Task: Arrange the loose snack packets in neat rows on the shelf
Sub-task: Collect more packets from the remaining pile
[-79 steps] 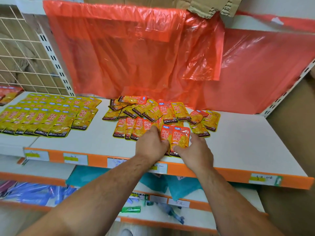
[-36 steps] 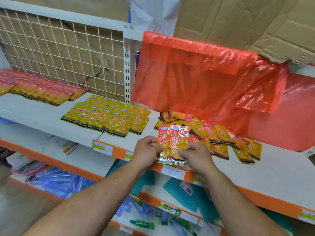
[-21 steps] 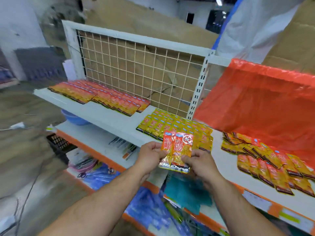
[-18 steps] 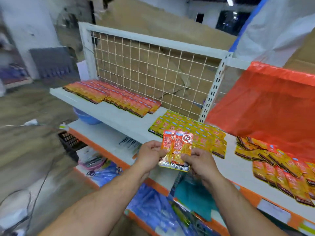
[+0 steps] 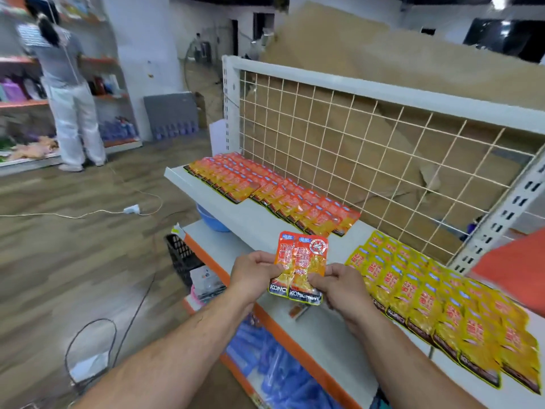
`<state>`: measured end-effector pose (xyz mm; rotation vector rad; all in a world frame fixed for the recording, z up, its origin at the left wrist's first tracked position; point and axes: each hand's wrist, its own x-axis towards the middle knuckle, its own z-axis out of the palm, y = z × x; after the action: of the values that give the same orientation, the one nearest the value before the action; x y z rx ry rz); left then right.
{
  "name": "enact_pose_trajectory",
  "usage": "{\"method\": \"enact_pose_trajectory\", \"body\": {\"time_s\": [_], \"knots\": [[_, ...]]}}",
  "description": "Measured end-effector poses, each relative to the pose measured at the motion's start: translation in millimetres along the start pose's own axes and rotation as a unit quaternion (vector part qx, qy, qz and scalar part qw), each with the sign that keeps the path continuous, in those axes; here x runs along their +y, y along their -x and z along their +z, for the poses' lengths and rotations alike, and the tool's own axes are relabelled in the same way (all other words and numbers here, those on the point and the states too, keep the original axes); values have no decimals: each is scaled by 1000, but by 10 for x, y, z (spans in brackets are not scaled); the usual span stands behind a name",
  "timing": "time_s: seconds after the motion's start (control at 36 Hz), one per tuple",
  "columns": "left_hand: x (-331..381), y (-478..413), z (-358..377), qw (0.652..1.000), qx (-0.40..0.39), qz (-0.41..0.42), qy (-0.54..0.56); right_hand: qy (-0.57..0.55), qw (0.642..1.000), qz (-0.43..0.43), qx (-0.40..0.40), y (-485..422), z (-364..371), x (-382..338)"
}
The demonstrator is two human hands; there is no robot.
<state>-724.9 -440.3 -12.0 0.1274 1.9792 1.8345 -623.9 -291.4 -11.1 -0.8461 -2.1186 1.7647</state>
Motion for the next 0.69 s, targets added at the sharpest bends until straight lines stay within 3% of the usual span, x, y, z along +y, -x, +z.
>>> {"method": "enact_pose_trajectory", "body": {"time_s": [0.36,0.69], "knots": [[454,-1166,-247,998,49,4,-39,27,998,-16,-57,-1336,459,-305],[478,-2183,-580,994,25,-1,-103,52,999,11,-9,-1949,843,-366]]}}
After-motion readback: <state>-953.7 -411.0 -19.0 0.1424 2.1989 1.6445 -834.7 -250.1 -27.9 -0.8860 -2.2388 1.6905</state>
